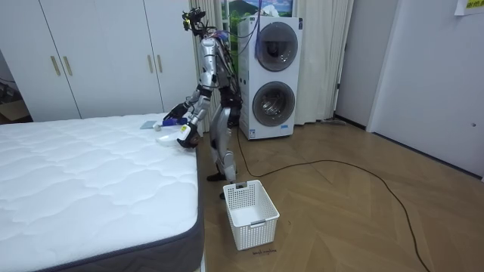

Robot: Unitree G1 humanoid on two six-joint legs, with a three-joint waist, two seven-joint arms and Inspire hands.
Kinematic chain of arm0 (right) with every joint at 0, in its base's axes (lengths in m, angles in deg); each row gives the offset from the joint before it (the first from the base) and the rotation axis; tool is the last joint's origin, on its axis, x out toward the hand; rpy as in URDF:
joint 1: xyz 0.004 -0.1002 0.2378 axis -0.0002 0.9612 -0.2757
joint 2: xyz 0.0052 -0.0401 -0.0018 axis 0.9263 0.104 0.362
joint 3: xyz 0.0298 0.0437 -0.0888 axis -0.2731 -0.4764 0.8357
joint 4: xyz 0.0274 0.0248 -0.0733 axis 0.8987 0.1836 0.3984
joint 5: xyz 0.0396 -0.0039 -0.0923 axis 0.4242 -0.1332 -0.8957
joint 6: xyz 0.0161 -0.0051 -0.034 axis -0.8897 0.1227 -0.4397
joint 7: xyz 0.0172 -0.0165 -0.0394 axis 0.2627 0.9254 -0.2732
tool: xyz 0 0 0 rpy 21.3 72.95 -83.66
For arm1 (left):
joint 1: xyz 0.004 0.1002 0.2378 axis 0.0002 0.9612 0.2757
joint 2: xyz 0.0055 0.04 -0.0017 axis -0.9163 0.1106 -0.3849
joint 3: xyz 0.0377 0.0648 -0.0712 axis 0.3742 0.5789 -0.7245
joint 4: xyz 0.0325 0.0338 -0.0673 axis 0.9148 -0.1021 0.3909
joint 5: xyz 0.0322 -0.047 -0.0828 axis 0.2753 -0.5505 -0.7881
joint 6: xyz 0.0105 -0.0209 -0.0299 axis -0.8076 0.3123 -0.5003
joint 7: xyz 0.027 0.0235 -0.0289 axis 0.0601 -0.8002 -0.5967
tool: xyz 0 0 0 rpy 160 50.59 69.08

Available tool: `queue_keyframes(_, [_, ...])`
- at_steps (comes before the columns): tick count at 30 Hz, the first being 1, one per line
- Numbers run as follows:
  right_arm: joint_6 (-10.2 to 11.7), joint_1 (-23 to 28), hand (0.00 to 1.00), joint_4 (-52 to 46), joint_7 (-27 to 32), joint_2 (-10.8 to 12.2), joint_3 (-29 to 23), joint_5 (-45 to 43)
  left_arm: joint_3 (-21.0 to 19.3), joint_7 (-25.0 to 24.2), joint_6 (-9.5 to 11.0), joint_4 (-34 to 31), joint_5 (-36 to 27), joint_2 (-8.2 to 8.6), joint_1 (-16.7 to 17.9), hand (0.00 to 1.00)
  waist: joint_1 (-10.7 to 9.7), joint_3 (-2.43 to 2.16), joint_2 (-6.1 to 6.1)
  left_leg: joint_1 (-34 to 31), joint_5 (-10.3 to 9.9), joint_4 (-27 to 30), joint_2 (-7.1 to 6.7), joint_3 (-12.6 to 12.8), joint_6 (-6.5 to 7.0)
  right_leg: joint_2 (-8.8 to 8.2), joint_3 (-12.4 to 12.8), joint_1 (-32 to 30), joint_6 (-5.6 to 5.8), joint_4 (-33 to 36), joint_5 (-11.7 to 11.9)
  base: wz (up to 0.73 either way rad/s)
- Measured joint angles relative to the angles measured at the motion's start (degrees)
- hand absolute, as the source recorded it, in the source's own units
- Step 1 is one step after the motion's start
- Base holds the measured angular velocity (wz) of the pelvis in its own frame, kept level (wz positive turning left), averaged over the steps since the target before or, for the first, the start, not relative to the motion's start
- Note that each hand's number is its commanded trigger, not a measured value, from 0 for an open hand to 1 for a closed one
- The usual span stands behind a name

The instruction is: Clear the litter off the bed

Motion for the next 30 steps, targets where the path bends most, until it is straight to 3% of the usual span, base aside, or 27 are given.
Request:
queue_keyframes(7, [-0.1, 0.8, 0.0, 0.8, 1.5, -1.1, 1.3, -6.3, -0.1, 0.0, 0.0, 0.0, 0.0, -0.17, 0.0, 1.0, -0.6, -0.09, -0.15, -0.3, 0.0, 0.3, 0.11, -0.1, 0.03, -0.1, -0.3, 0.1, 0.03, -0.1, 0.0, 0.02])
queue_keyframes(8, [-0.1, 0.9, 0.27, 1.9, 2.0, -1.1, 1.3, -8.5, -0.1, 0.0, -0.1, 0.1, 0.0, -0.17, 0.0, 1.0, -0.9, -0.1, -0.18, -0.2, 0.1, 0.4, 0.07, -0.1, 0.11, -0.21, -0.4, 0.2, 0.06, 0.0, 0.0, 0.06])
queue_keyframes(10, [-0.1, 0.9, 1.0, 4.2, 3.1, -1.2, 1.2, -11.7, 0.0, -0.3, -0.3, 0.0, -0.4, -0.15, 0.0, 1.0, -1.2, -0.16, -0.28, -0.2, 0.2, 0.4, -0.11, -0.1, 0.25, -0.69, -0.5, 0.3, 0.12, 0.0, -0.1, 0.02])
queue_keyframes(17, [-1.4, 0.8, 1.0, 7.6, 7.3, -1.5, 1.0, -13.5, 1.1, -1.2, -0.4, 0.0, -1.2, -0.15, 0.0, 1.0, -1.3, -0.34, -0.57, 0.2, 0.2, 0.0, -0.37, -0.1, 0.58, -0.87, -1.2, 1.1, 0.5, -0.2, -0.1, 0.05])
queue_keyframes(21, [-2.6, 1.3, 1.0, 8.4, 9.6, -3.0, 1.2, -13.5, 1.6, -1.0, -0.4, -0.1, -1.2, -0.14, 0.1, 1.0, -1.1, -0.34, -0.58, 0.3, 0.2, 0.1, -0.35, -0.1, 0.61, -0.85, -1.3, 1.2, 0.57, -0.2, 0.0, 0.0])
queue_keyframes(30, [-2.6, 2.3, 1.0, 8.7, 10.8, -3.4, 1.3, -13.1, 2.1, -0.9, -0.3, -0.2, -2.1, -0.15, 0.2, 1.0, -1.0, -0.35, -0.57, 0.5, 0.2, -0.1, -0.31, 0.0, 0.59, -0.81, -1.2, 1.2, 0.57, -0.2, 0.0, 0.0])
